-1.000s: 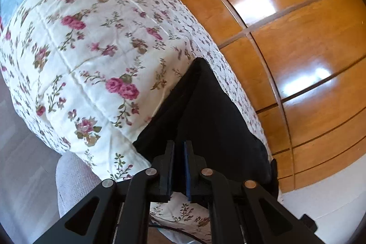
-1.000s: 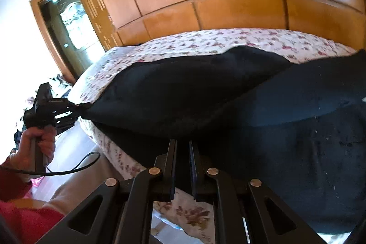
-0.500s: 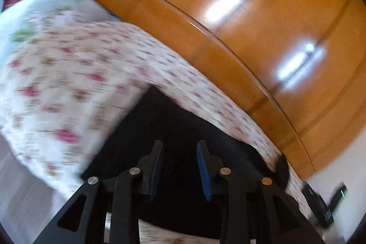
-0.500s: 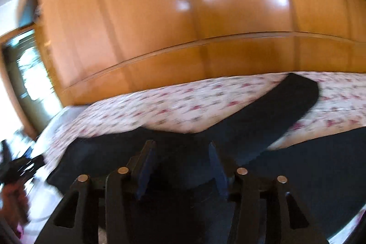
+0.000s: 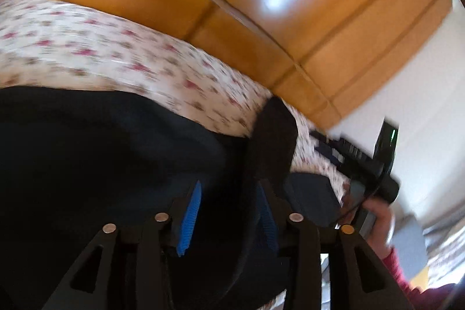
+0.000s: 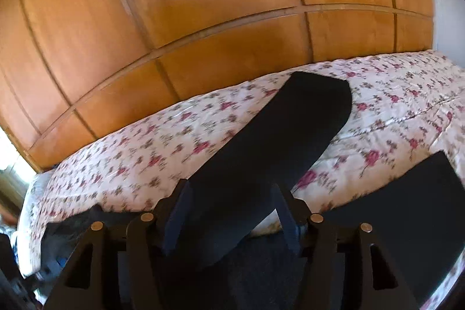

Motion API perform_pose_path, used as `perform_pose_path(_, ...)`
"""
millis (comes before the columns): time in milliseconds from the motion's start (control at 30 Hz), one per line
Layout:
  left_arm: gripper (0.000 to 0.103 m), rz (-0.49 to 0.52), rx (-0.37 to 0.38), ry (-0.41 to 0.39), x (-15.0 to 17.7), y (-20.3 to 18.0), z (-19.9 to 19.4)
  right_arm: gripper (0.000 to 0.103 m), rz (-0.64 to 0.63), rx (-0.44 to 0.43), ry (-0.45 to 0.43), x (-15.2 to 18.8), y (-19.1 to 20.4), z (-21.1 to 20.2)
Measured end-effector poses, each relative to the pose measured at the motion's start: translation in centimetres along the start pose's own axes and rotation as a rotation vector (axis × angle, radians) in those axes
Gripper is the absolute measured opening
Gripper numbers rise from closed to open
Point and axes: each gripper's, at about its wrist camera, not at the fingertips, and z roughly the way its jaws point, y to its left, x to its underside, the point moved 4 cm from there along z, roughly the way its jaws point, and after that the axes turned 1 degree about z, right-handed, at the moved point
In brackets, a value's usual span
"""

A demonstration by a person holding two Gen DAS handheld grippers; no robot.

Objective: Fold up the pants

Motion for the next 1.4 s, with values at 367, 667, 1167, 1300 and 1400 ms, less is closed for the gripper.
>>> perform_pose_path(367,0.007,0.236,-0.007,0.093,3.2,-4.1,4.8,0.059,0.097,0.053,0.009,-2.4,-4.6,1.6)
perform_pose_path(667,0.007,0.395,-0.055,0.091,9.2,-5.9,4.5,0.065,0.114,0.106,0.053,-5.5,-3.9,5.4)
perform_pose_path(1167,0.007,0.356,-0.066,0.111,8.9,-5.5,5.3,0.066,-0.049,0.433,0.272,-6.8,-3.5,17.7)
perform_pose_path(1300,0.007,0.352,-0.072,0.111,8.8,-5.3,5.4,0.031,-0.038,0.363,0.257,-7.1,-5.2,16.0)
perform_pose_path(1400,0.007,0.359,-0.079,0.110,8.8,-5.4,5.4,0.012,-0.014,0.304,0.230,-7.5,-6.3,13.9)
